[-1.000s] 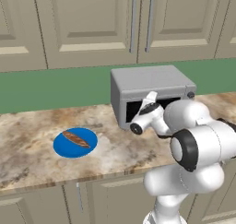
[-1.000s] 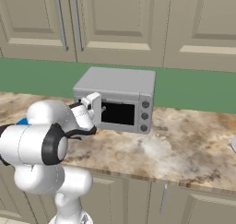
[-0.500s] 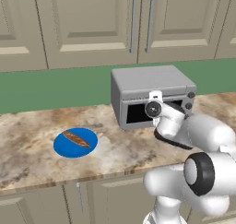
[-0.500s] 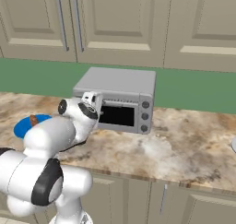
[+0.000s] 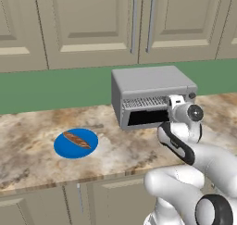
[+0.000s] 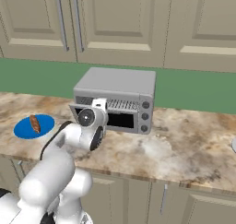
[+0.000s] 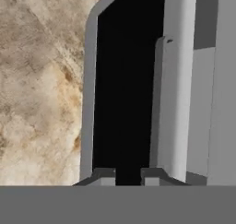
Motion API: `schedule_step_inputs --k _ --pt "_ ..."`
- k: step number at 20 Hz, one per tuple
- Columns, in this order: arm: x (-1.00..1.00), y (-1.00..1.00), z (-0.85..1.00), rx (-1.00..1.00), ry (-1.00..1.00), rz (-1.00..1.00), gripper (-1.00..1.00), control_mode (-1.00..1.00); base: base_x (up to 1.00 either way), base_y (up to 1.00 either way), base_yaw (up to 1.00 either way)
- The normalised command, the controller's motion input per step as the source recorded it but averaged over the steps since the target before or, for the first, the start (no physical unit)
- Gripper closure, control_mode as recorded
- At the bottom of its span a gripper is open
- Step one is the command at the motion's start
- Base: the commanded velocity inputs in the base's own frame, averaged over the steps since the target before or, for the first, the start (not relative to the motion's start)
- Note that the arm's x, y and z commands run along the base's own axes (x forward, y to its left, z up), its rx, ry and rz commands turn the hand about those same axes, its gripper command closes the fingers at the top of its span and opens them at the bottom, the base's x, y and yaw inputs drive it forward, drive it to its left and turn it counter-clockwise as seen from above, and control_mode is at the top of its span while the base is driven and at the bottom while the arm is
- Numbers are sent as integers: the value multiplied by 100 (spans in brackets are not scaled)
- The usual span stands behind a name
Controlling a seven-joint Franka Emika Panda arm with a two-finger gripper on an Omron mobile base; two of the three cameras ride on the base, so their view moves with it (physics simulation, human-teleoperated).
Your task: Open the toaster oven door. Place the baguette on the top rack in the toaster oven and place the steak on the bottom rack.
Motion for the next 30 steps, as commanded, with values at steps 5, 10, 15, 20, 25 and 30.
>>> schedule_step_inputs --k 5,10,15,20,25,30 --pt "-98 4 -100 0 60 16 100 -100 0 0 0" --pt "-75 15 -16 0 35 18 -100 -100 0 0 0" --pt "13 14 100 -3 0 33 -100 -100 0 0 0" --pt "24 8 100 -19 2 27 -100 -100 0 0 0" --pt "19 14 94 -21 0 24 -100 -100 0 0 0" --pt "86 0 24 -25 6 34 -100 -100 0 0 0"
